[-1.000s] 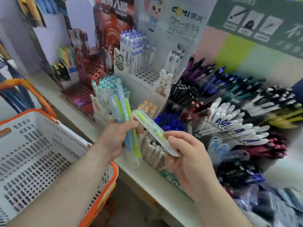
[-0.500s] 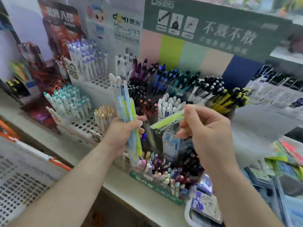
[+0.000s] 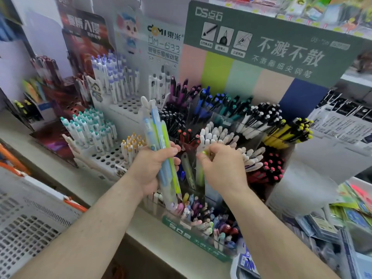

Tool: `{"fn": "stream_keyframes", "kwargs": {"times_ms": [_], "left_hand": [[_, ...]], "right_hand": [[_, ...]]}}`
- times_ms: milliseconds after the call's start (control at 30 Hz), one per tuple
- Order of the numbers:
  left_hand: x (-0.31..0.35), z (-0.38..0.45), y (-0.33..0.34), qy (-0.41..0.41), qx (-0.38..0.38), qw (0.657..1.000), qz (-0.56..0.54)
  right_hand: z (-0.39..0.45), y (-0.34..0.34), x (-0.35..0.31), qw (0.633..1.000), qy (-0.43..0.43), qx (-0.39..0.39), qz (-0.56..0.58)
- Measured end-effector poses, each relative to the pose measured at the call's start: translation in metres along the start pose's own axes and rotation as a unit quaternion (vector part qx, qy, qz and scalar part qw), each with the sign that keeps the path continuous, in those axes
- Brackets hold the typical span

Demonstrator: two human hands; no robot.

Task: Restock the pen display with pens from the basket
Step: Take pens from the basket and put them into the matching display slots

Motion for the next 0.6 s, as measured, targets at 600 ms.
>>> {"fn": "stream_keyframes", "kwargs": {"times_ms": [600], "left_hand": [[-0.001, 0.002, 0.012, -0.067, -0.109, 0.992, -0.019]], "right_hand": [[-0.018, -0.01, -0.038, 0.988, 0.075, -0.122, 0.062]]}}
Point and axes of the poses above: each hand's wrist, its own z-axis towards the middle knuckle, its own y-axis out of the palm, x = y × z, the point moved 6 cm from there along z, towards the middle knuckle, and after that the axes turned 4 degrees about -z, right-handed, at the moved point
